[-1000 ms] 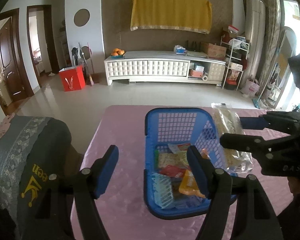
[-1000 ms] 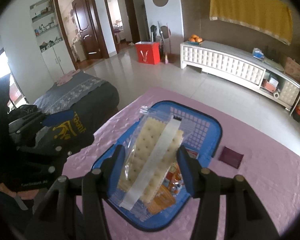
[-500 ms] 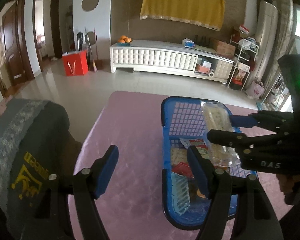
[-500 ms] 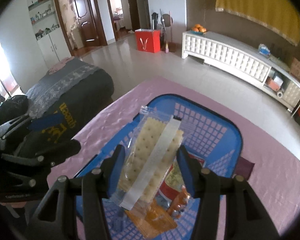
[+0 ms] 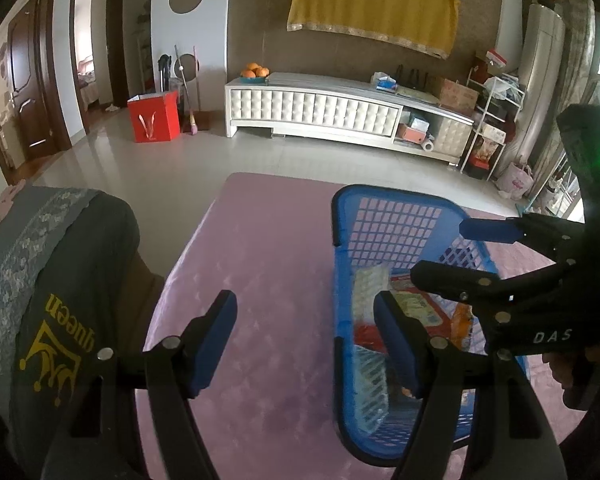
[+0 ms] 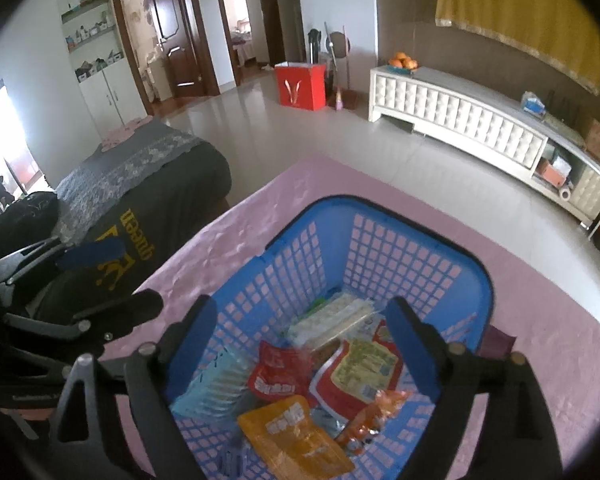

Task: Organize snacks
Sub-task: 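Lower the white cracker pack into the basket and open the right tool, then withdraw both tools from the basket toward the dark purple pouch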

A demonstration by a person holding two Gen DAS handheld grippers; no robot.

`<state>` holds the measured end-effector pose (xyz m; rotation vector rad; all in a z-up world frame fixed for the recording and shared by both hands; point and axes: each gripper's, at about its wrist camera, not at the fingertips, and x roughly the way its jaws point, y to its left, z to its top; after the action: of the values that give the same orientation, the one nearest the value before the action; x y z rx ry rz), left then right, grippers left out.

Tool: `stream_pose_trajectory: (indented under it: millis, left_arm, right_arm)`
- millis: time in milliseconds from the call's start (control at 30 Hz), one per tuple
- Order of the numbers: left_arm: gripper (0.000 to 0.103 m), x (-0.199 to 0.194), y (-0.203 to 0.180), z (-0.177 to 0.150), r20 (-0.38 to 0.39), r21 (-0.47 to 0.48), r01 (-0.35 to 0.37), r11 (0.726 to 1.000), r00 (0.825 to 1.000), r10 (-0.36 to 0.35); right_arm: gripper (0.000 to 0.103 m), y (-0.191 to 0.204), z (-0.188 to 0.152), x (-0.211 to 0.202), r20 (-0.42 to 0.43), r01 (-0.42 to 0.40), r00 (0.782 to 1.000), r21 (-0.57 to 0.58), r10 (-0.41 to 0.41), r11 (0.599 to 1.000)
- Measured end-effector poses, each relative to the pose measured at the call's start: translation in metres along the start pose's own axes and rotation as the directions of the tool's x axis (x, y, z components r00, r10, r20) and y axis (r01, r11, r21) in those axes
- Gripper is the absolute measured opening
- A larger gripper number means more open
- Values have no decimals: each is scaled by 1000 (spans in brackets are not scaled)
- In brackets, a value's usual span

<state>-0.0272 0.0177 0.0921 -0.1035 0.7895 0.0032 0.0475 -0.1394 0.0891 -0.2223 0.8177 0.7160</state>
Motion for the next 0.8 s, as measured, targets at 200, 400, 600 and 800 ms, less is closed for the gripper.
stream_pose_trajectory:
  millis: [200,400,600,800]
  left_arm:
    - [69,-21,-18,7,31,32,-2,999,1000,1]
    - [69,-45,-40,16,62,70,-1,998,998,-3]
    - [69,-50,-60,26,60,79,14,997,998,-19]
    - [69,-44,-83,29,63,132,-10,991,998,1]
  right_arm:
    - [90,-1,0,-28,37,9,999,4,-9,1000]
    - [91,-20,-7,-54,48,32,998,41,-34,999]
    - [91,-44,-12,-78,65,86,994,46,-89,995]
    - [91,-74,-23,-88,65,141,987,84,-147,986]
